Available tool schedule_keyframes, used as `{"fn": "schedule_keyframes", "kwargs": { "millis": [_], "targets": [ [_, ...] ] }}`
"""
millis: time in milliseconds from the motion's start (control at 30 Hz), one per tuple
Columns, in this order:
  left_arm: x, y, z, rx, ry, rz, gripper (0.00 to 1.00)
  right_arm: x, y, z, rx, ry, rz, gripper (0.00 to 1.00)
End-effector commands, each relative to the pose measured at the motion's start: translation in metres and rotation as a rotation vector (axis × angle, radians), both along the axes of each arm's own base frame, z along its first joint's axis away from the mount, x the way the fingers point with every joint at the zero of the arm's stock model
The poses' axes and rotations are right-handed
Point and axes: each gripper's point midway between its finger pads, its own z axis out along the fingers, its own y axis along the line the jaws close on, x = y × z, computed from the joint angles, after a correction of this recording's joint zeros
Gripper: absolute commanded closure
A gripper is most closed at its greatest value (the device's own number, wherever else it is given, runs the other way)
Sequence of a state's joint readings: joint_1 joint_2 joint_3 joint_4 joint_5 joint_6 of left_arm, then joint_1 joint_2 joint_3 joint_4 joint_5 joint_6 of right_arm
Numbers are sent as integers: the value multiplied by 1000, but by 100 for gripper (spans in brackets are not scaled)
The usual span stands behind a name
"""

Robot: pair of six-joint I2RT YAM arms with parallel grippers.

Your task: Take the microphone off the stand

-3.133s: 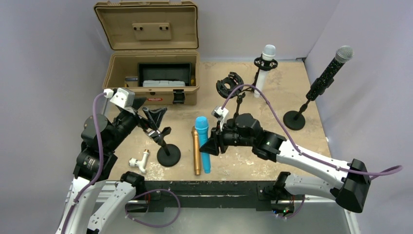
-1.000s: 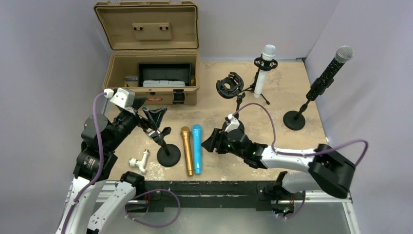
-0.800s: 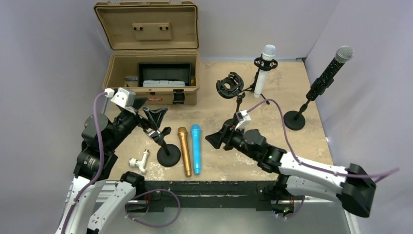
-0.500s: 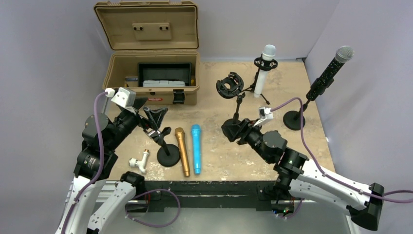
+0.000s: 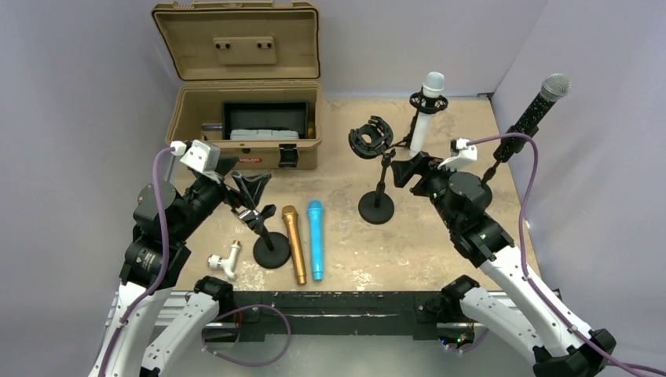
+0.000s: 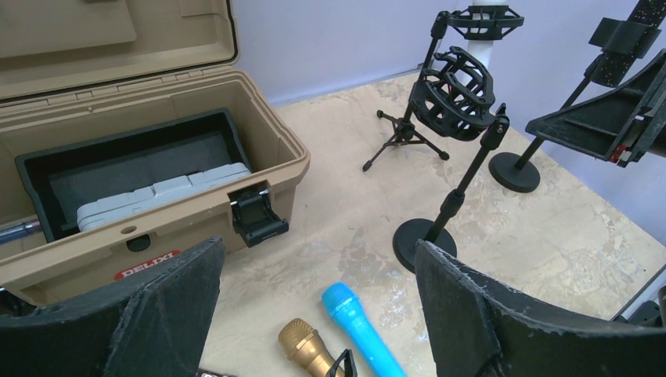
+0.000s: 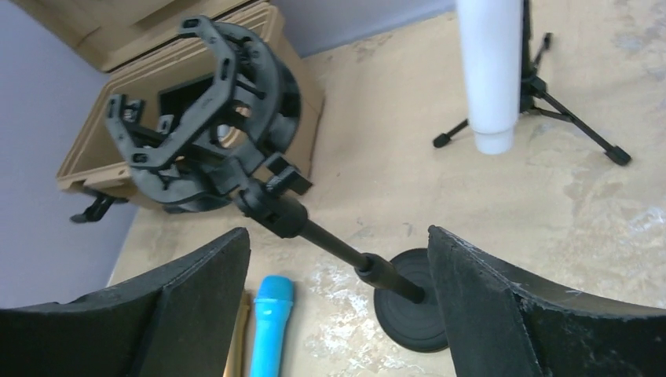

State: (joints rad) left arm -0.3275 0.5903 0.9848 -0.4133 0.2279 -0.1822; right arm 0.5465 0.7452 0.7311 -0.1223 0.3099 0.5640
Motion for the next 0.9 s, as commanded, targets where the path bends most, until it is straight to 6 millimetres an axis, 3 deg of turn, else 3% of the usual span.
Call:
{"fn": "schedule_keyframes", "kwargs": {
  "millis": [0,167,333,500,867],
  "targets": [
    [1,-1,11,-12,-29,-6,12,-4,17,51,21,-124,170,18],
    [0,-2,11,-14,-29,-10,12,12,23,64,75,-151,284,24],
    [1,-2,9,-13,-23,-9,12,16,26,51,102,-159,413,33],
    [1,-3,10,-16,-23,-19,12,10,34,52,112,-196,497,34],
    [1,-4,9,-12,-19,-19,11,30,41,20,129,-128,526,35]
  ]
}}
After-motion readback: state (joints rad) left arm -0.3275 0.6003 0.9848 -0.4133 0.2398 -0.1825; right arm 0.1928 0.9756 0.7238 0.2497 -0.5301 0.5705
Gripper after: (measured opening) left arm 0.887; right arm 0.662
